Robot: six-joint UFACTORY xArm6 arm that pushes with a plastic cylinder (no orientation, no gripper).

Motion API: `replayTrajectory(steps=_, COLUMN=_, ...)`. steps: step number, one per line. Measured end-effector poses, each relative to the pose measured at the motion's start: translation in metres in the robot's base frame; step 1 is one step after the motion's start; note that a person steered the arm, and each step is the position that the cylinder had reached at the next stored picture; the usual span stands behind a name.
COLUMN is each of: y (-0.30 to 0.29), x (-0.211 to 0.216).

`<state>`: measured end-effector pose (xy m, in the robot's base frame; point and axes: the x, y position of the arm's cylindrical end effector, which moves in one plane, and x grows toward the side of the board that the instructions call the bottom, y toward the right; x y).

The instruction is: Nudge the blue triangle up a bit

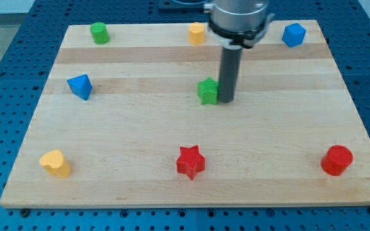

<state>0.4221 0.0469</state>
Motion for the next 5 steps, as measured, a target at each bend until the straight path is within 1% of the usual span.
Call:
replayTrajectory(steps=1, y=-0.01, x=0.0)
replayTrajectory(steps=2, y=-0.033, x=0.026)
replayTrajectory(steps=4, y=-0.137, x=0.031)
replayTrajectory(steps=5, y=-0.203, x=0.032)
